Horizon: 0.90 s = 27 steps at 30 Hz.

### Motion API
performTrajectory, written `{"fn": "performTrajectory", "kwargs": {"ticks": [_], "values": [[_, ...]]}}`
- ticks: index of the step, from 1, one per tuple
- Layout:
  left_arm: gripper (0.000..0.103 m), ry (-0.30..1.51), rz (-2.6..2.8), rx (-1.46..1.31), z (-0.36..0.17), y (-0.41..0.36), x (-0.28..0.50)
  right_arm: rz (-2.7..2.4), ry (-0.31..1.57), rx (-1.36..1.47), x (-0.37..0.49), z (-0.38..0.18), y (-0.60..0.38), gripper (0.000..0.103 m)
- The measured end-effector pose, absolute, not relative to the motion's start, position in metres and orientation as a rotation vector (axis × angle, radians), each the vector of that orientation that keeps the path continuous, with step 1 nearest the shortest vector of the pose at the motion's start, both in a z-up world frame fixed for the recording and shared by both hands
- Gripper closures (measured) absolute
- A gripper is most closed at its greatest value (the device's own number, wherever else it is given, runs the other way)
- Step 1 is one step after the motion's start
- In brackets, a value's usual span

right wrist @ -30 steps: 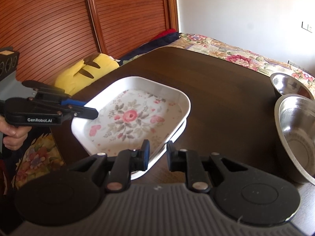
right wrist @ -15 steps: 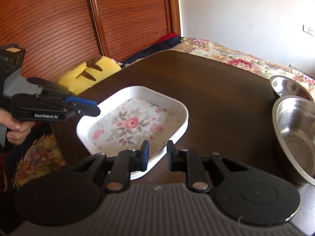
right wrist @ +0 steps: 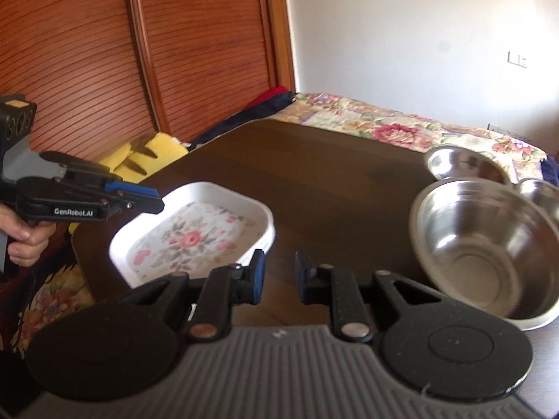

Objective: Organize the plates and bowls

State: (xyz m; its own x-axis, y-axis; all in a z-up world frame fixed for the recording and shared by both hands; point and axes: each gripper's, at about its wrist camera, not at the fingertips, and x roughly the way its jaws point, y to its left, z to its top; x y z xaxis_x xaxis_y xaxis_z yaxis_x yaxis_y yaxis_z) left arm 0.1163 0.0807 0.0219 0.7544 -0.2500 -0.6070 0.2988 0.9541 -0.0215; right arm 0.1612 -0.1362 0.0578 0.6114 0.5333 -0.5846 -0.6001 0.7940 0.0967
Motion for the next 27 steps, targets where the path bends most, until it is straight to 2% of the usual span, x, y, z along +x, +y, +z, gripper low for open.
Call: {"fn": "performTrajectory", "kwargs": {"ticks": [22,27], "values": [[0.087,0.637,-0.457,0.110,0.026,-0.025,0.147,0.459,0.480,-0.078,0.169,0.073,-0.229,0.082],[0.077,0.623,-0.467,0.103,0.028,-0.049,0.156,0.388,0.448,-0.055,0.178,0.069,-0.258,0.082]]}}
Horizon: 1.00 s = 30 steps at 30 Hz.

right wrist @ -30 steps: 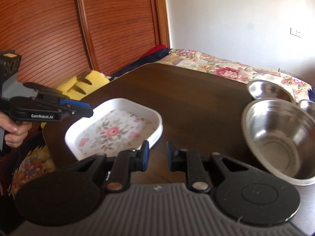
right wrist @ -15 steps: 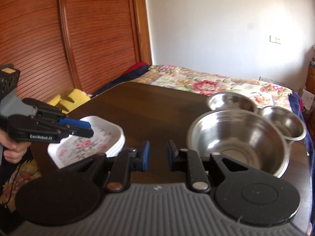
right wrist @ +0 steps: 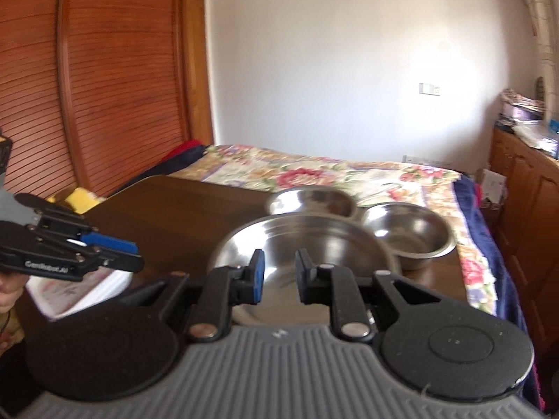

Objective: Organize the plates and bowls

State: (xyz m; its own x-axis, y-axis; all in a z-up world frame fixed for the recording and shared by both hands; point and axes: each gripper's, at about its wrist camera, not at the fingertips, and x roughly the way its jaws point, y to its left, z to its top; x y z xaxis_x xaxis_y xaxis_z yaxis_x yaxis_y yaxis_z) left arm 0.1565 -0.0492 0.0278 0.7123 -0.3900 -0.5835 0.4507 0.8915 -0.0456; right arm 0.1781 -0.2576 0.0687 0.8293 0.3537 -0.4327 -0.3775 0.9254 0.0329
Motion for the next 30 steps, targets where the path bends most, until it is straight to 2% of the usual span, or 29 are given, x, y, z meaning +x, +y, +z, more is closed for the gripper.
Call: {"fn": "performTrajectory", "kwargs": {"ticks": [5,11,14,16,18,30], "values": [[0.062,0.629,-0.471,0.094,0.026,-0.069,0.168,0.334,0.444,-0.031,0.192,0.060,-0.282,0.082],[0.050,0.645,-0.453,0.073,0.021,-0.087,0.184,0.312,0.459,0.008,0.209,0.050,-0.304,0.082],[0.048,0.657,-0.440,0.064,0.019,-0.094,0.191,0.305,0.468,0.014,0.218,0.045,-0.313,0.076],[0.047,0.658,-0.436,0.051,0.018,-0.097,0.196,0.303,0.474,0.021,0.225,0.042,-0.318,0.063],[0.046,0.664,-0.427,0.041,0.017,-0.099,0.201,0.303,0.480,0.029,0.230,0.039,-0.323,0.061],[0.047,0.677,-0.424,0.008,0.014,-0.108,0.214,0.357,0.515,0.078,0.249,0.025,-0.326,0.059]]}}
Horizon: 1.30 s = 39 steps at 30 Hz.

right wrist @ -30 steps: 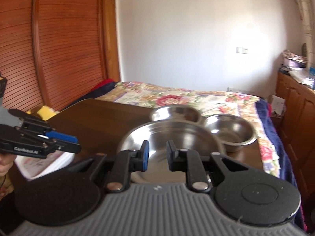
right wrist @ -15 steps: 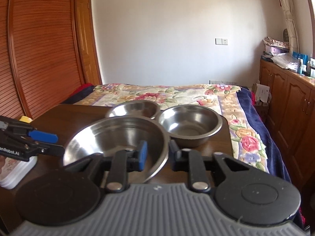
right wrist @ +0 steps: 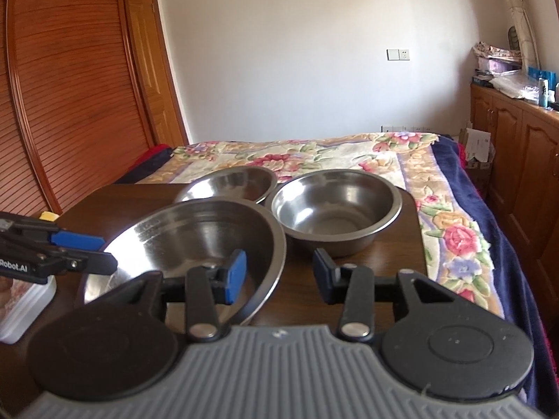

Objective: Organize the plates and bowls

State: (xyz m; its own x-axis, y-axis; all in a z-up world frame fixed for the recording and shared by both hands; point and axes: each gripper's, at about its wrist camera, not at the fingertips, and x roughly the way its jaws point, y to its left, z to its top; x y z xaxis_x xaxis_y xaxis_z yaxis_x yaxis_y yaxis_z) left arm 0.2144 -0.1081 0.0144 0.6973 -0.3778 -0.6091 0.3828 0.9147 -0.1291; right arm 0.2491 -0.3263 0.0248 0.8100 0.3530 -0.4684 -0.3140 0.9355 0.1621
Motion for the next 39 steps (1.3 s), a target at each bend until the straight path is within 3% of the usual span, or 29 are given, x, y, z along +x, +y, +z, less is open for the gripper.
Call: {"fn": "performTrajectory", "kwargs": {"ticks": [12,20,22,39], "values": [[0.048,0.696,-0.432,-0.014,0.008,-0.112,0.223,0.370,0.551,0.096,0.255,0.019,-0.321,0.059],[0.069,0.701,-0.423,-0.034,0.006,-0.110,0.228,0.375,0.565,0.110,0.254,0.016,-0.317,0.059],[0.078,0.705,-0.420,-0.031,0.005,-0.111,0.228,0.374,0.564,0.113,0.253,0.017,-0.317,0.069],[0.079,0.683,-0.465,-0.038,0.016,-0.097,0.195,0.348,0.537,0.159,0.222,0.025,-0.309,0.072]]}}
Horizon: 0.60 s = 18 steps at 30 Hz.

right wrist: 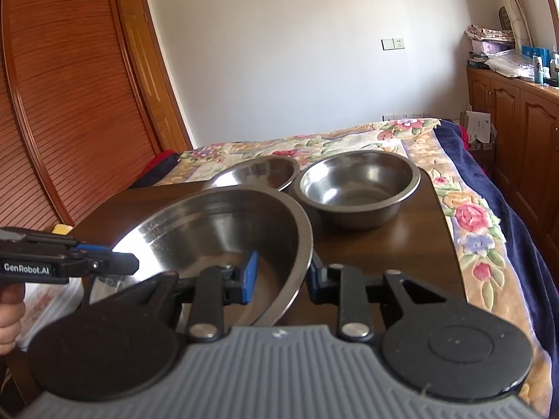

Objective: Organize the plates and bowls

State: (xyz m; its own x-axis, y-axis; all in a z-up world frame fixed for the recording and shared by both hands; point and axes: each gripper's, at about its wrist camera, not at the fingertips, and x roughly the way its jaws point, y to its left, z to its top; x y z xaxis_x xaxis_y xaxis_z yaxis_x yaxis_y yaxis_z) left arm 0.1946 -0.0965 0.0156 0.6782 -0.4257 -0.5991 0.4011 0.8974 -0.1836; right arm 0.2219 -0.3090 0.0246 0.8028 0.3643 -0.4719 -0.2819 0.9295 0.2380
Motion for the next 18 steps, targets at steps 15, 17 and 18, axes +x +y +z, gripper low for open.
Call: {"fn": "performTrajectory", "kwargs": {"ticks": [15,17,18], "values": [[0.079,0.667,-0.483,-0.061,0.010,-0.070,0.158,0.329,0.541,0.158,0.186,0.020,-0.285,0.071],[0.079,0.662,-0.487,-0.065,0.009,-0.066,0.155,0.320,0.525,0.148,0.180,0.020,-0.280,0.071],[0.079,0.661,-0.490,-0.068,0.007,-0.064,0.153,0.317,0.519,0.153,0.178,0.020,-0.279,0.071]]}}
